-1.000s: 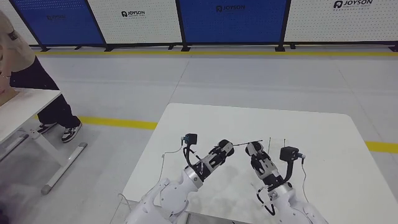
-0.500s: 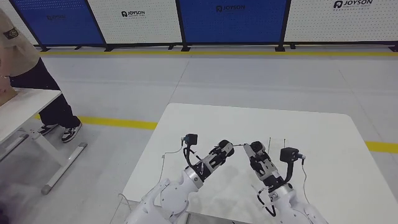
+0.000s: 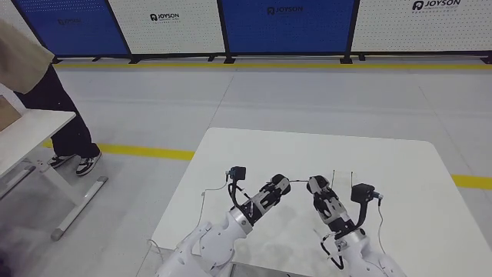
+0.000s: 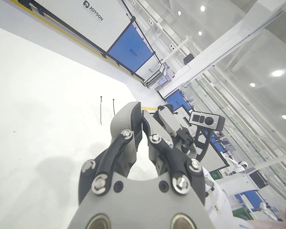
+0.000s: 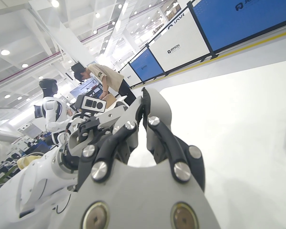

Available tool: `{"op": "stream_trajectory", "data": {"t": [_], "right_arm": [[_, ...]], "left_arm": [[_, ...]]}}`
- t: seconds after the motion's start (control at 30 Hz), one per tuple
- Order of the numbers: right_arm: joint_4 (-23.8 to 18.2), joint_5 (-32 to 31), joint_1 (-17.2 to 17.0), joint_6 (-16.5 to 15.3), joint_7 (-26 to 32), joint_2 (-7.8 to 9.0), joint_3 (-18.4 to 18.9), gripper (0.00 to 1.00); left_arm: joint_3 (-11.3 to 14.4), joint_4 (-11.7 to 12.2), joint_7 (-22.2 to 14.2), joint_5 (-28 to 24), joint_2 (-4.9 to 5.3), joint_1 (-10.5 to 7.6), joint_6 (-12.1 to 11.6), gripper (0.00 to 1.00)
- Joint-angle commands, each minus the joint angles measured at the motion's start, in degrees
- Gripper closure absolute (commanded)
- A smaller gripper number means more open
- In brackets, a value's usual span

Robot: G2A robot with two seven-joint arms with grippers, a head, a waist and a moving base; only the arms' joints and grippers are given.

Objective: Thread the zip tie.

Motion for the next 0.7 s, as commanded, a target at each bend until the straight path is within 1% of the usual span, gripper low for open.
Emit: {"op": "stream_trajectory", "data": {"t": [0.0, 0.3, 0.5, 0.53, 0.57, 0.6, 0.63, 0.67], "right_arm": [[0.1, -0.1, 0.1, 0.1, 0.0, -0.04, 0.0, 1.00], [0.3, -0.4, 0.5, 0.2, 0.8, -0.18, -0.3, 1.00], [0.3, -0.6, 0.6, 0.3, 1.2, -0.23, -0.3, 1.00], [0.2, -0.9, 0.6, 0.4, 1.2, -0.22, -0.2, 1.00], [0.1, -1.1, 0.4, 0.5, 1.2, -0.21, -0.1, 1.00], [0.0, -1.2, 0.3, 0.5, 1.1, -0.20, -0.1, 1.00], [-0.1, -1.3, 0.3, 0.6, 1.1, -0.19, 0.0, 1.00], [-0.2, -1.5, 0.1, 0.6, 0.9, -0.18, 0.1, 1.00]], "left_arm": [[-0.1, -0.1, 0.0, 0.0, 0.03, 0.08, 0.0, 1.00], [-0.2, -0.9, -0.9, -0.2, 0.20, 0.45, -0.8, 1.00], [-0.2, -1.1, -0.7, 0.2, 0.26, 0.57, -0.4, 0.99], [-0.2, -1.1, -0.5, 0.3, 0.26, 0.60, -0.3, 0.69], [-0.2, -1.2, -0.4, 0.5, 0.26, 0.61, -0.1, 0.53], [-0.1, -1.2, -0.3, 0.7, 0.26, 0.61, 0.1, 0.24], [-0.1, -1.2, -0.1, 1.1, 0.26, 0.60, 0.3, 0.00], [0.0, -1.2, 0.3, 1.9, 0.26, 0.56, 0.5, 0.00]]}}
